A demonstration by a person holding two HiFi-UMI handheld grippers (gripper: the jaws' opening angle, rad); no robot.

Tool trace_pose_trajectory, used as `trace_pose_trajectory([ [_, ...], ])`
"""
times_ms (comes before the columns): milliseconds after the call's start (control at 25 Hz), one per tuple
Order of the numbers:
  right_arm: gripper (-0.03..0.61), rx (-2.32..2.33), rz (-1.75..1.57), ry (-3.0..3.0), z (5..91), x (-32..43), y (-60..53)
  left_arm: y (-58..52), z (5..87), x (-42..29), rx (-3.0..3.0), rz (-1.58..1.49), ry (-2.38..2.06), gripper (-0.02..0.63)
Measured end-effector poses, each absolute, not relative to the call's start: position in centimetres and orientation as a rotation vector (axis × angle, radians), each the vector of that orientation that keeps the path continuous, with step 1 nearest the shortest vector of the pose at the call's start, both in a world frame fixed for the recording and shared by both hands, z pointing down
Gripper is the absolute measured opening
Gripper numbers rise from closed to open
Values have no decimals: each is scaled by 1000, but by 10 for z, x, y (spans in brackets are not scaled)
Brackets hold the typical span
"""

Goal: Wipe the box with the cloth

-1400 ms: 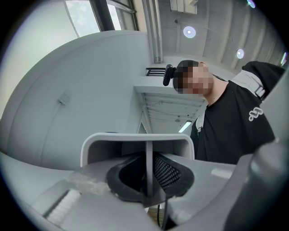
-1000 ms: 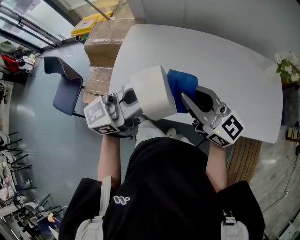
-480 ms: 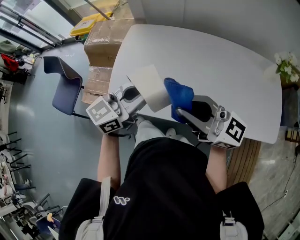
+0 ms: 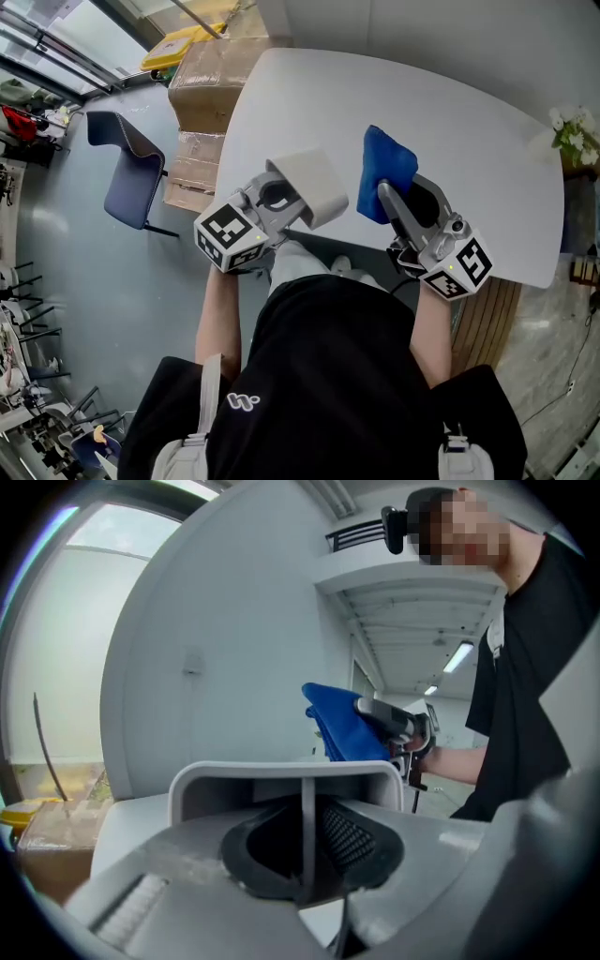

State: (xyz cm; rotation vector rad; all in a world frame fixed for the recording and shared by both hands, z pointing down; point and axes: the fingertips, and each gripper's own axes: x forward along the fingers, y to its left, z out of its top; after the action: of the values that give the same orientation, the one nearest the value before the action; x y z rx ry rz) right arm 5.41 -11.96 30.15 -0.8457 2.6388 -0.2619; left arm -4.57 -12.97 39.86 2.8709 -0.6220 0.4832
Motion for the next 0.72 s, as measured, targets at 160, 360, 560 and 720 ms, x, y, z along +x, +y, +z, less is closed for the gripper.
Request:
trace_pose_trajectory([
  [160, 57, -959, -278, 2646, 314, 59, -127, -126, 426, -42, 2879, 750, -584, 54],
  [360, 57, -1029, -296, 2640, 323, 63, -132, -119, 465, -34, 2813, 1050, -463, 54],
  [560, 57, -1104, -316, 2610, 329, 74, -137, -116, 515, -29, 2671, 1357, -330, 54],
  [720, 57, -1150, -334, 2586, 334, 81, -137, -116, 549, -26, 2589, 1534, -200, 54],
])
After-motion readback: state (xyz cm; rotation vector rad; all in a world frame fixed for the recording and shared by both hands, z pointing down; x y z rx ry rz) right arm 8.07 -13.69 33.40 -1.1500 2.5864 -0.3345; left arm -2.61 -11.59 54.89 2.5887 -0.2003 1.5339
